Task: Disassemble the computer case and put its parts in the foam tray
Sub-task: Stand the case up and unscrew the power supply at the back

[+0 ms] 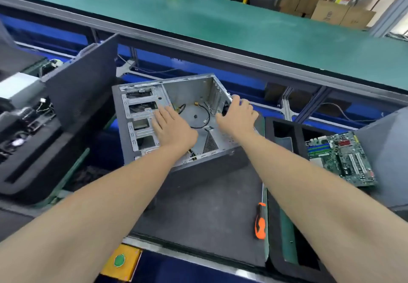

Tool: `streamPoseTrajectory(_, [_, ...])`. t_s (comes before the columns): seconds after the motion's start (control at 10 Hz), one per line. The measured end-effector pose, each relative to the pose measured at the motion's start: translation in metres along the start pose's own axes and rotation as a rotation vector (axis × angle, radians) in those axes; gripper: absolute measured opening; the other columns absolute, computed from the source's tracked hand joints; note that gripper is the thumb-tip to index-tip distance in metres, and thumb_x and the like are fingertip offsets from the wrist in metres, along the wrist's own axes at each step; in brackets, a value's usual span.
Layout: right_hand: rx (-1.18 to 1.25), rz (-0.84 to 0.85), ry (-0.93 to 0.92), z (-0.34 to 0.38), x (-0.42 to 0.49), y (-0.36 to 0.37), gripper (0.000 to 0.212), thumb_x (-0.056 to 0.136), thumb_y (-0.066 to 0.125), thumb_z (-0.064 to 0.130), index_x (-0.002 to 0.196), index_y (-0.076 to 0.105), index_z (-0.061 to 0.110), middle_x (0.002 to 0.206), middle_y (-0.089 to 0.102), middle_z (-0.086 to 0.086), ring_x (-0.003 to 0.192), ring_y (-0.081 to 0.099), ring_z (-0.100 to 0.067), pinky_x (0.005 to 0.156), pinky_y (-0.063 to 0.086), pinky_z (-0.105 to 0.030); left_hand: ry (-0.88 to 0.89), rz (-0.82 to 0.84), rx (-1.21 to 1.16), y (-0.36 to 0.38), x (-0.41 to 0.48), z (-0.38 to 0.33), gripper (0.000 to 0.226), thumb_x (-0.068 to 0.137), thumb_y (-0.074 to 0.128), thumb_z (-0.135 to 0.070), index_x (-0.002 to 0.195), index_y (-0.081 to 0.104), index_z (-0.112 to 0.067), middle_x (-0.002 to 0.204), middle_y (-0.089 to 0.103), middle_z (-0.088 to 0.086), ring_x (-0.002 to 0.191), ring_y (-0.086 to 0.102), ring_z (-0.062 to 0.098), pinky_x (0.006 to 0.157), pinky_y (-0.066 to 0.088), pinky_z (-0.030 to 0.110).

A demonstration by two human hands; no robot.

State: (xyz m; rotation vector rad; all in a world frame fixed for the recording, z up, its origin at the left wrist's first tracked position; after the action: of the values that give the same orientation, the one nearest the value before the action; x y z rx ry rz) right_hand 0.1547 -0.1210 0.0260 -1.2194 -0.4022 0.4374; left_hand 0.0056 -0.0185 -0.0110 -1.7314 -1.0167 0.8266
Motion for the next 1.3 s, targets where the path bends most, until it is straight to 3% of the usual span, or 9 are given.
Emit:
streamPoseTrajectory(0.2, [-0.018, 0.172, -0.091, 0.011, 0.065, 0.019, 0.05, 0.104, 0.054, 0.028, 0.145, 0.036, 0.006, 0.146, 0.044, -0.02, 0.127, 0.053, -0.045, 0.094, 0.042, -0.048, 0.061, -0.037, -0.021, 0.0, -0.008, 0.001, 0.101, 0.091, 0.062, -0.029, 0.16, -0.003, 0.004, 0.17, -0.007, 0.02, 0.158, -0.008, 0.035, 0.128, -0.003, 0.047])
streamPoseTrajectory(0.4, [-0.158, 0.046, -0.147, 0.005, 0.085, 0.033, 0.028, 0.109, 0.049, 0.011, 0.134, 0.044, -0.001, 0.135, 0.055, -0.024, 0.117, 0.062, -0.044, 0.078, 0.041, -0.042, 0.083, -0.04, 0.004, 0.002, -0.002, -0.001, 0.093, 0.092, 0.056, -0.02, 0.16, -0.004, 0.004, 0.17, -0.007, 0.02, 0.158, -0.008, 0.033, 0.128, -0.004, 0.044])
streamPoseTrajectory(0.5, [-0.159, 0.06, -0.135, 0.002, 0.085, 0.035, 0.03, 0.104, 0.049, 0.003, 0.134, 0.043, 0.0, 0.134, 0.054, -0.026, 0.114, 0.063, -0.044, 0.078, 0.044, -0.042, 0.112, -0.035, 0.026, 0.003, -0.001, 0.0, 0.092, 0.092, 0.056, -0.02, 0.16, -0.002, 0.004, 0.17, -0.006, 0.02, 0.158, -0.007, 0.032, 0.129, -0.002, 0.044])
streamPoseTrajectory(0.8, [0.046, 0.127, 0.163, -0.014, 0.067, 0.029, 0.046, 0.105, 0.049, 0.012, 0.147, 0.03, 0.006, 0.141, 0.045, -0.028, 0.118, 0.059, -0.045, 0.078, 0.04, -0.043, 0.33, 0.033, 0.1, -0.004, 0.023, 0.013, 0.094, 0.088, 0.058, -0.023, 0.161, 0.003, 0.001, 0.171, -0.001, 0.016, 0.159, -0.003, 0.028, 0.129, 0.003, 0.044])
streamPoseTrajectory(0.9, [0.185, 0.118, 0.271, -0.024, 0.051, 0.03, 0.061, 0.105, 0.047, 0.016, 0.159, 0.02, 0.009, 0.148, 0.042, -0.028, 0.127, 0.054, -0.043, 0.088, 0.042, -0.046, 0.435, 0.074, 0.124, -0.009, 0.038, 0.019, 0.092, 0.087, 0.058, -0.017, 0.162, 0.007, -0.003, 0.172, 0.001, 0.013, 0.159, 0.0, 0.025, 0.129, 0.006, 0.042])
streamPoseTrajectory(1.0, [0.337, 0.094, 0.362, -0.032, 0.027, 0.029, 0.067, 0.101, 0.052, 0.022, 0.159, 0.022, 0.009, 0.153, 0.039, -0.027, 0.137, 0.046, -0.044, 0.107, 0.04, -0.051, 0.543, 0.105, 0.158, -0.018, 0.054, 0.026, 0.091, 0.085, 0.06, -0.009, 0.162, 0.012, -0.007, 0.171, 0.008, 0.01, 0.158, 0.009, 0.021, 0.128, 0.01, 0.037])
streamPoseTrajectory(1.1, [0.425, 0.045, 0.456, -0.031, -0.002, 0.038, 0.073, 0.101, 0.055, 0.025, 0.161, 0.02, 0.007, 0.159, 0.029, -0.028, 0.143, 0.038, -0.043, 0.115, 0.034, -0.054, 0.659, 0.161, 0.163, -0.029, 0.069, 0.036, 0.096, 0.086, 0.061, -0.002, 0.165, 0.007, -0.013, 0.173, 0.005, 0.003, 0.158, 0.01, 0.017, 0.128, 0.007, 0.033])
streamPoseTrajectory(1.2, [0.496, -0.044, 0.53, -0.014, -0.04, 0.046, 0.071, 0.101, 0.056, 0.03, 0.159, 0.021, 0.006, 0.158, 0.028, -0.027, 0.114, 0.037, -0.029, 0.111, 0.036, -0.05, 0.744, 0.184, 0.241, -0.038, 0.08, 0.046, 0.093, 0.088, 0.055, 0.004, 0.165, 0.009, -0.021, 0.173, 0.005, -0.006, 0.157, 0.013, 0.014, 0.127, 0.007, 0.036])
streamPoseTrajectory(1.3, [0.49, -0.12, 0.708, 0.001, -0.07, 0.047, 0.063, 0.1, 0.062, 0.03, 0.146, 0.026, 0.006, 0.152, 0.027, -0.018, 0.103, 0.041, -0.031, 0.091, 0.038, -0.039, 0.749, 0.196, 0.261, -0.044, 0.086, 0.051, 0.092, 0.089, 0.047, 0.009, 0.165, 0.011, -0.03, 0.172, 0.008, -0.009, 0.157, 0.013, 0.016, 0.126, 0.011, 0.038])
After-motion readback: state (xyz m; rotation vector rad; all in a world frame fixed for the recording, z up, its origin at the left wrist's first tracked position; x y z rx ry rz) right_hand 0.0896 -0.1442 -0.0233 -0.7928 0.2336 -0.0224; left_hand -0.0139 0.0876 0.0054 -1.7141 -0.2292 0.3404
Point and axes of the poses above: each hand's wrist, its own x-axis towards the middle knuckle, its own y-axis out of the palm, z = x × y, the point moved 3 cm from there along x, towards the middle knuckle
